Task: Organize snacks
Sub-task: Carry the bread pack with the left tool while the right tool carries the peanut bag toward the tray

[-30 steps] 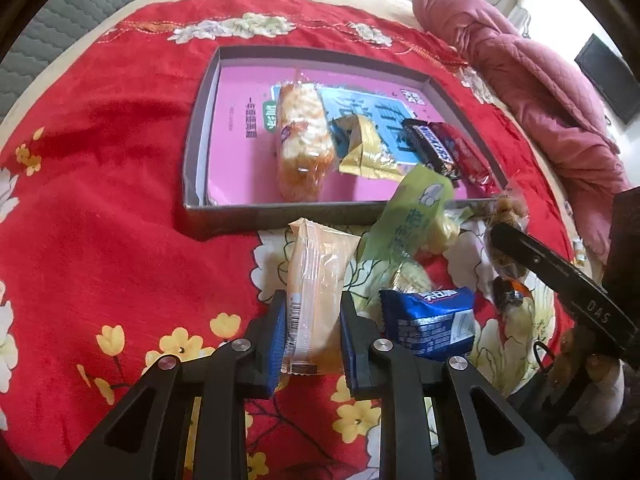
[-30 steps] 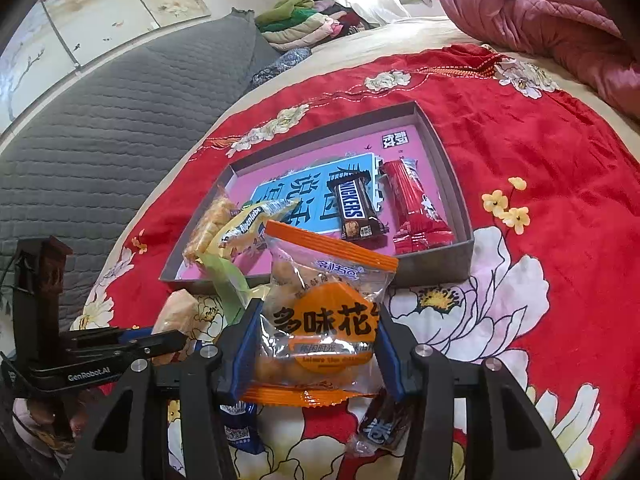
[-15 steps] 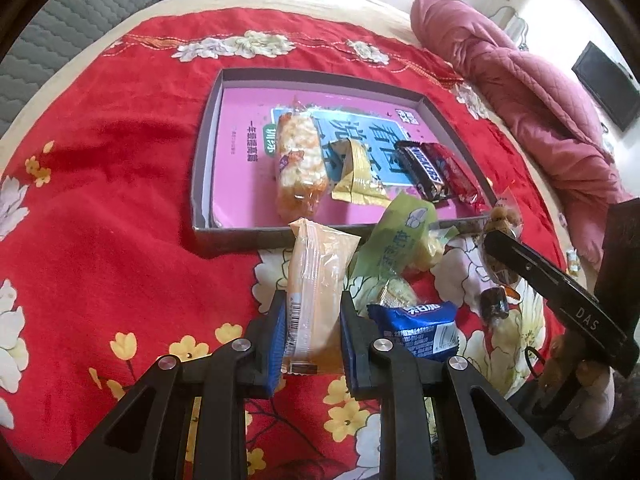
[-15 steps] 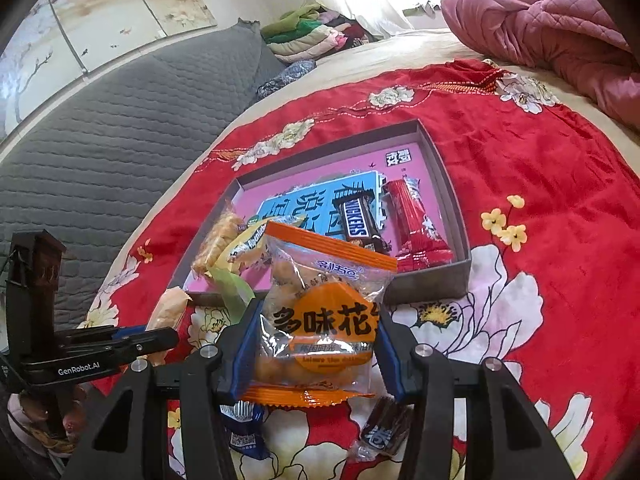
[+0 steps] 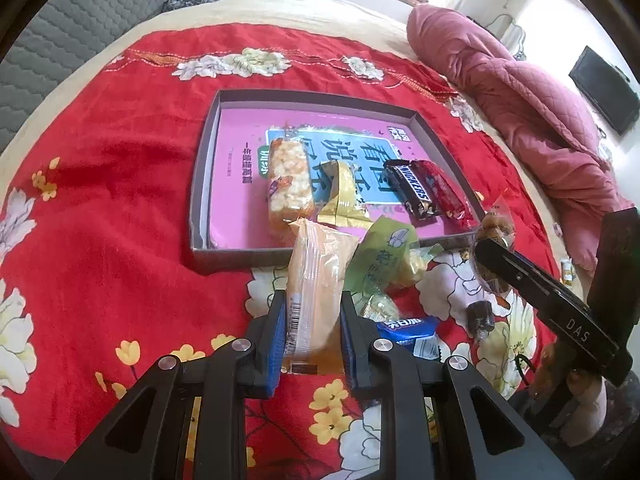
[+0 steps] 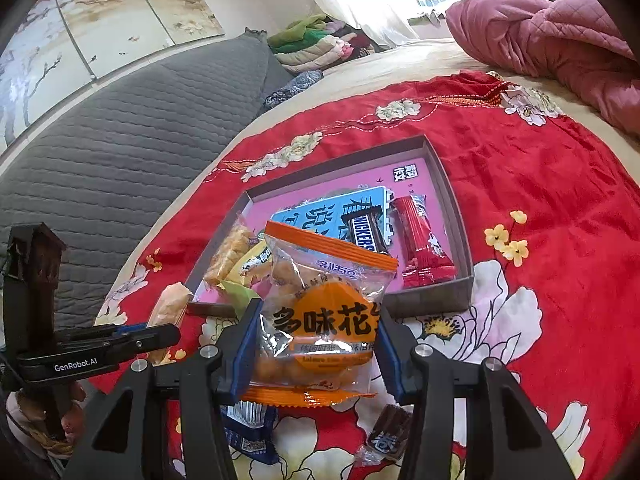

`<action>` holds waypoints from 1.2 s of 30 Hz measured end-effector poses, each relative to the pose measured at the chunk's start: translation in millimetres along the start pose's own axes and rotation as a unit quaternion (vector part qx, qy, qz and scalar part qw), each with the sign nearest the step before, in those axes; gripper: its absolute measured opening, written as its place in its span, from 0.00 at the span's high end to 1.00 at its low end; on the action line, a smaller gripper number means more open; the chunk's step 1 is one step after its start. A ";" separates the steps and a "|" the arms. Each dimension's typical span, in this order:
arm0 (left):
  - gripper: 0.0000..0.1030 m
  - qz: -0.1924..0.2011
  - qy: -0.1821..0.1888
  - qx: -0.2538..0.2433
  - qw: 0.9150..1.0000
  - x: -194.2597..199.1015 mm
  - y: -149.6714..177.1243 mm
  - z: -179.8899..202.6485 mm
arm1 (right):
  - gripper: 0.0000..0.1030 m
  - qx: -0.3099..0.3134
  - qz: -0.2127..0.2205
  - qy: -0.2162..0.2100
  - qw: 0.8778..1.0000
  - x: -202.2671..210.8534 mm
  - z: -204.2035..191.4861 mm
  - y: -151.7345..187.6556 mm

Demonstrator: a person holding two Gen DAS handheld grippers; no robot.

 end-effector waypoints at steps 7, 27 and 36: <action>0.76 0.007 0.002 0.001 1.000 4.1 -3.9 -0.4 | 0.50 -0.003 0.007 -0.001 1.000 3.2 1.7 -1.6; 0.76 0.034 0.011 -0.004 0.999 17.2 -27.0 9.7 | 0.50 0.000 0.051 0.009 0.999 16.0 2.3 -23.1; 0.76 0.029 0.017 0.000 0.999 14.6 -36.6 16.7 | 0.50 0.008 0.059 0.007 0.998 16.0 0.8 -27.3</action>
Point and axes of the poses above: each gripper's, at about its wrist camera, not at the fingertips, and x roughly against the way its jaws point, z to its right, y to its underside, the point moved 1 cm from there along -x, roughly the way its jaws point, and after that the axes turned 13 degrees about -z, right-handed, at the moved point
